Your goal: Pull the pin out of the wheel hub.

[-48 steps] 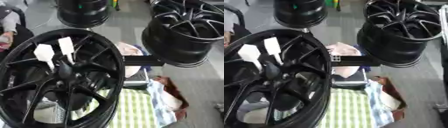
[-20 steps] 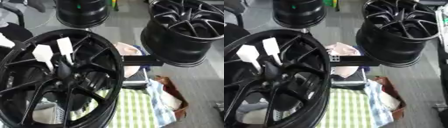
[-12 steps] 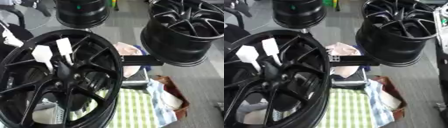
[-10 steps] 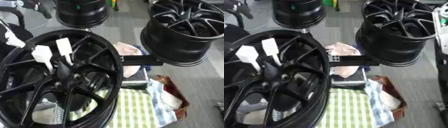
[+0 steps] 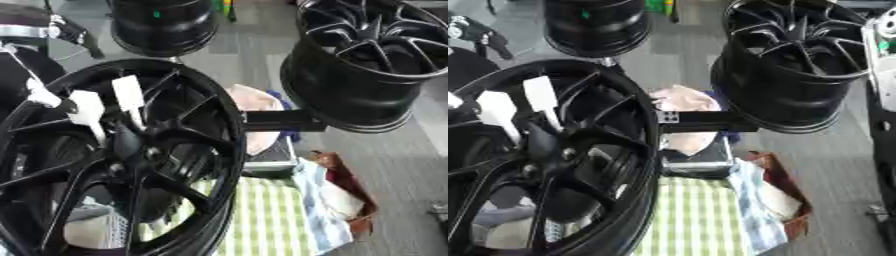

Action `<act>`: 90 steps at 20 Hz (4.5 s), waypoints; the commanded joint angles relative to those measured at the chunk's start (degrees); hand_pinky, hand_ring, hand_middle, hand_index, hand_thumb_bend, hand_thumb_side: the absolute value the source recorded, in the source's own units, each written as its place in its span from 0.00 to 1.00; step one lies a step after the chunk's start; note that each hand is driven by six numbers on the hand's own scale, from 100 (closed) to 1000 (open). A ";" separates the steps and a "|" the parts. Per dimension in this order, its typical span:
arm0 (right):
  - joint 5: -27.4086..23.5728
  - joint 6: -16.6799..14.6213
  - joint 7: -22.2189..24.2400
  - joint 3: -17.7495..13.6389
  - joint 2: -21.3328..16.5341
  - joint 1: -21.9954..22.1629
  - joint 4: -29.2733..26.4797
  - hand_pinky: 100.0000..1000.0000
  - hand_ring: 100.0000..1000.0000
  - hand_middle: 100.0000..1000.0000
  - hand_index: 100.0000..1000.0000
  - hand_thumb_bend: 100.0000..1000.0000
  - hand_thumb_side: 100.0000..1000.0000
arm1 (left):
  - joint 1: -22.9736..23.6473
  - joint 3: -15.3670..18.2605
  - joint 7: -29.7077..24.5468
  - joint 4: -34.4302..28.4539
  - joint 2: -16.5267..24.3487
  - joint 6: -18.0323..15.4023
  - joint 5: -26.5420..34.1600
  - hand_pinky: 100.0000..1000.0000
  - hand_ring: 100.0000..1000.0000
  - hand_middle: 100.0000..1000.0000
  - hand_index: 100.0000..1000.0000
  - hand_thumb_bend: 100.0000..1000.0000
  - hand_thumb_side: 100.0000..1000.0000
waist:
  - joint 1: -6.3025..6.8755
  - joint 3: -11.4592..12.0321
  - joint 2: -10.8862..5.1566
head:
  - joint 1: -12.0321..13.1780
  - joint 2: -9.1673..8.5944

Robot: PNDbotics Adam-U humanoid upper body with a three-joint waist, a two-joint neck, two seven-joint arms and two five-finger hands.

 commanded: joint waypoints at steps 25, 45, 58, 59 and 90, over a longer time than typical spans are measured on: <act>-3.42 -0.78 -2.56 -1.73 -0.95 0.57 -1.24 0.71 0.75 0.67 0.79 0.00 0.64 | 0.80 1.54 -7.25 9.42 -2.00 -7.77 -5.80 0.82 0.79 0.65 0.82 0.55 0.39 | 0.10 -0.74 0.07 | 0.31 -1.04; -4.67 -1.25 -4.36 -2.36 -0.72 1.75 -1.30 0.71 0.75 0.66 0.79 0.00 0.65 | -1.00 1.88 -5.21 10.31 -3.47 -7.67 -5.46 0.81 0.76 0.63 0.81 0.48 0.30 | 0.38 -0.78 0.04 | 0.87 -1.54; -4.73 -1.70 -4.55 -2.78 -0.47 2.40 -1.89 0.71 0.75 0.66 0.79 0.00 0.64 | -2.03 0.64 -7.91 10.67 -3.45 -8.75 -5.93 0.82 0.80 0.68 0.85 0.55 0.40 | 0.78 -0.52 -0.22 | 0.65 -0.59; -4.72 -1.70 -4.55 -2.85 -0.45 2.48 -1.94 0.71 0.75 0.66 0.79 0.00 0.64 | -2.17 0.62 -7.92 10.68 -3.46 -8.76 -5.83 0.82 0.80 0.68 0.85 0.55 0.40 | 0.82 -0.50 -0.27 | 0.63 -0.51; -4.48 -2.49 -4.55 -4.16 0.42 4.71 -4.01 0.71 0.75 0.66 0.78 0.00 0.63 | -2.20 -2.37 -7.92 10.00 -2.41 -11.96 -6.24 0.82 0.78 0.65 0.81 0.56 0.47 | 1.95 -0.72 -1.57 | -0.11 -0.06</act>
